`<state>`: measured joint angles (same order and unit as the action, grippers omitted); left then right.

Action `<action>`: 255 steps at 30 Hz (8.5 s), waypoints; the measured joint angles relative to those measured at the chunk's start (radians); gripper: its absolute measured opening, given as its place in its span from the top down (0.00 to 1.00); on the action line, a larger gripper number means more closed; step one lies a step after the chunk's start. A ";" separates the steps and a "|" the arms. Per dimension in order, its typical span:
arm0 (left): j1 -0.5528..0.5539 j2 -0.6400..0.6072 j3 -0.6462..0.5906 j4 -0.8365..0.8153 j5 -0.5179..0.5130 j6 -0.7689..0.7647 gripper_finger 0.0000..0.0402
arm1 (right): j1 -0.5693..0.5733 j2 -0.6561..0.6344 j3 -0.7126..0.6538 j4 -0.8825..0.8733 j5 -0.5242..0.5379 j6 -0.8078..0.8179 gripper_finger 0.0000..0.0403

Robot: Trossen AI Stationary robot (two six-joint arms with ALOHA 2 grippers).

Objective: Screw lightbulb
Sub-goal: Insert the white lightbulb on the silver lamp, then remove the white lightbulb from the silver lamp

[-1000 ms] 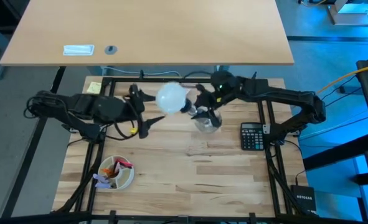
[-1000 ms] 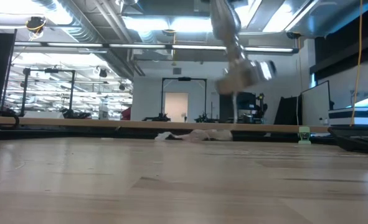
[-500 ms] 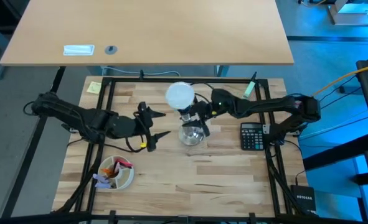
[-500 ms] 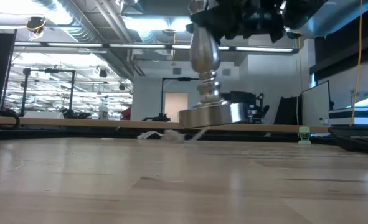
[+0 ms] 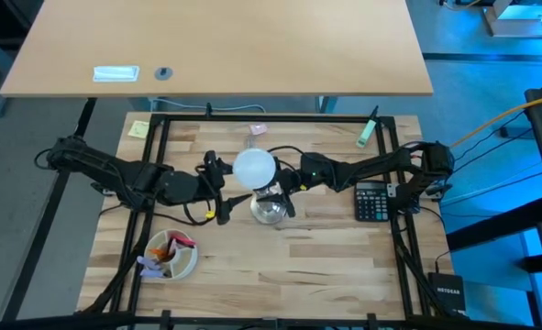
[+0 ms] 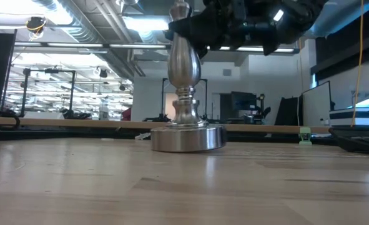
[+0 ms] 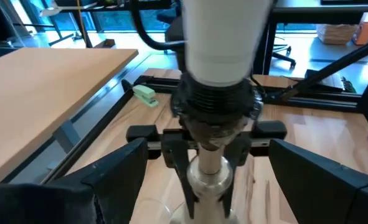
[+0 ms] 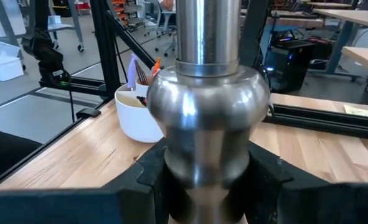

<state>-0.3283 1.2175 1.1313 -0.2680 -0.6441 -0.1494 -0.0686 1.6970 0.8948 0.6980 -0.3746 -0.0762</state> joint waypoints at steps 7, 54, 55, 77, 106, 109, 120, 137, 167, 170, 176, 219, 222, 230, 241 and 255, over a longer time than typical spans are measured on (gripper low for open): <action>0.000 0.000 0.000 -0.009 0.000 -0.029 0.19 | 0.004 0.002 0.001 -0.027 0.009 0.020 0.43; 0.117 0.368 -0.336 0.790 0.062 -0.013 0.19 | 0.003 -0.678 0.003 -0.791 0.233 0.105 0.12; 0.123 0.377 -0.336 0.810 0.063 -0.004 0.19 | 0.003 -0.677 0.003 -0.791 0.241 0.105 0.12; 0.147 0.381 -0.334 0.834 0.110 0.036 0.62 | 0.060 -0.493 0.003 -0.342 0.270 0.202 0.12; 0.157 0.381 -0.334 0.837 0.056 -0.017 0.62 | 0.194 -0.241 0.385 -0.521 0.821 -0.031 0.27; 0.149 0.373 -0.333 0.838 0.057 0.009 0.62 | 0.194 -0.255 0.388 -0.524 0.790 -0.027 0.33; 0.140 0.364 -0.318 0.815 0.057 0.025 0.62 | 0.194 -0.255 0.387 -0.537 0.750 -0.026 0.42; 0.107 0.324 -0.316 0.826 0.091 0.097 0.63 | 0.194 -0.273 0.388 -0.529 0.590 -0.040 0.59; 0.074 0.190 -0.313 0.819 0.723 0.071 0.69 | 0.195 -0.269 0.547 -0.642 -0.015 0.032 0.54; 0.072 0.190 -0.315 0.815 0.680 0.091 0.69 | 0.194 -0.278 0.547 -0.645 0.049 0.030 0.29; 0.055 0.187 -0.315 0.816 0.499 0.114 0.69 | 0.195 -0.350 0.549 -0.805 0.287 0.020 0.06; -0.064 0.177 -0.271 0.834 -0.442 0.236 0.69 | 0.217 -0.163 0.547 -0.304 0.709 -0.086 0.28; -0.064 0.177 -0.271 0.834 -0.442 0.236 0.69 | 0.216 -0.163 0.547 -0.283 0.696 -0.086 0.28; -0.064 0.177 -0.271 0.834 -0.442 0.235 0.69 | 0.198 -0.146 0.547 -0.260 0.681 -0.083 0.28; -0.064 0.177 -0.271 0.833 -0.440 0.251 0.69 | 0.198 -0.133 0.547 -0.252 0.669 -0.086 0.30; -0.076 0.169 -0.271 0.826 -0.305 0.262 0.69 | 0.200 -0.150 0.547 -0.291 0.506 -0.134 0.61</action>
<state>-0.4038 1.3868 0.8604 0.5575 -0.9493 0.1123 0.1314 1.5473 1.4414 0.4069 0.1314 -0.2106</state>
